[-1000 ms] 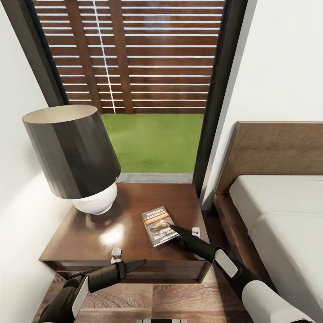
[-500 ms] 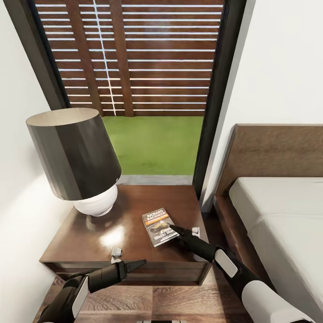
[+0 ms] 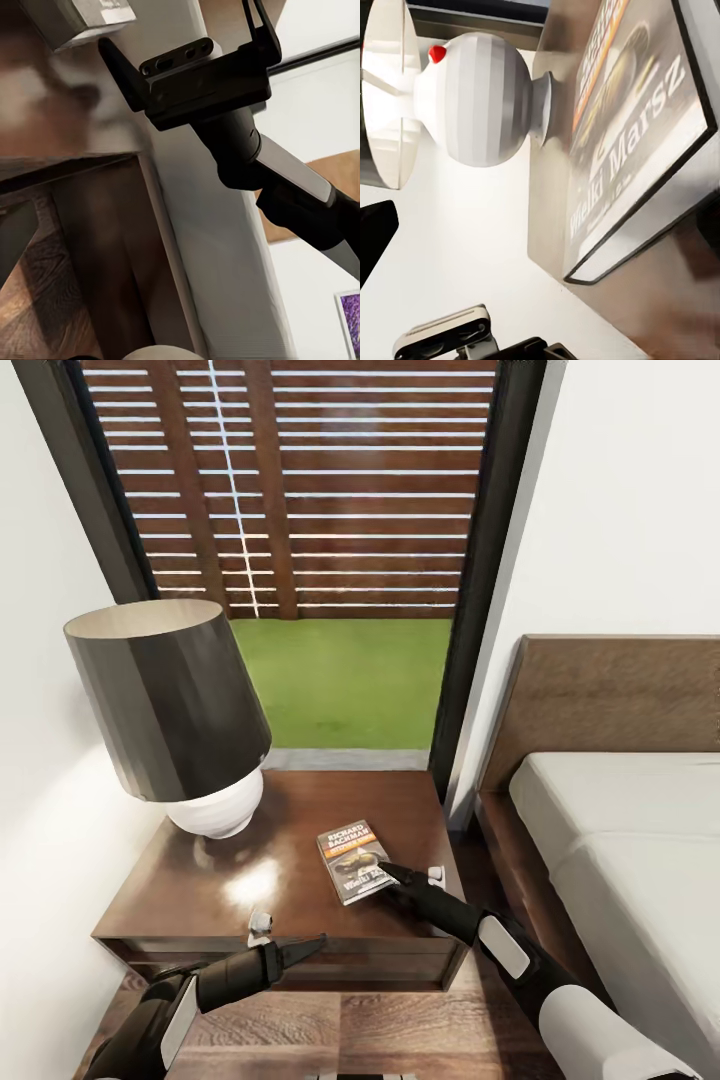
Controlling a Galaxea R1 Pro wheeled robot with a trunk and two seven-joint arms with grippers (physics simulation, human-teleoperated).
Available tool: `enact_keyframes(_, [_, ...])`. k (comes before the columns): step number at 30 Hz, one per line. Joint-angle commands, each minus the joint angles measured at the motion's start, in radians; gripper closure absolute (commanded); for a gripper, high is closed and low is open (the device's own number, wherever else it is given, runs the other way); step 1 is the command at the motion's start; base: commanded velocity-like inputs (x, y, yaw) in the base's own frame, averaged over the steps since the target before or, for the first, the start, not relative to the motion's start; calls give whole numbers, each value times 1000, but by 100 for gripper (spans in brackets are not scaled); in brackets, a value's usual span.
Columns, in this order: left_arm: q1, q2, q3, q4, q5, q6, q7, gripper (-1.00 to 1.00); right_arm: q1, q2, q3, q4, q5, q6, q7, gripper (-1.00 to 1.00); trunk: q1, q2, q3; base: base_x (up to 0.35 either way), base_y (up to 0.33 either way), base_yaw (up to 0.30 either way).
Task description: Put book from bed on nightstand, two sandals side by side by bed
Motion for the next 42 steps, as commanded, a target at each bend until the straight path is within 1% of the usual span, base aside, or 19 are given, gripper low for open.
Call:
enact_keyframes(1, [0,0,0,0,2,10,-3,-100,-1,-1,5,0,-9,6,0,-100,-1,0,-1,-230,0,0])
enact_keyframes(14, [0,0,0,0,2,10,-3,-100,-1,0,6,0,-9,6,0,-100,-1,0,-1,-37,0,0])
enact_keyframes(23, [0,0,0,0,2,10,-2,-100,-1,0,6,0,-9,6,0,-100,-1,0,-1,-270,0,0])
enact_keyframes(32, [0,-1,0,0,1,10,-1,-100,-1,0,6,0,-9,6,0,-100,-1,0,-1,-34,0,0])
enact_keyframes(38, [0,-6,0,0,1,10,-1,-100,-1,0,6,0,-9,6,0,-100,-1,0,-1,-214,0,0])
enact_keyframes(42, [0,-6,0,0,1,10,-1,-100,-1,0,6,0,-9,6,0,-100,-1,0,-1,-67,0,0])
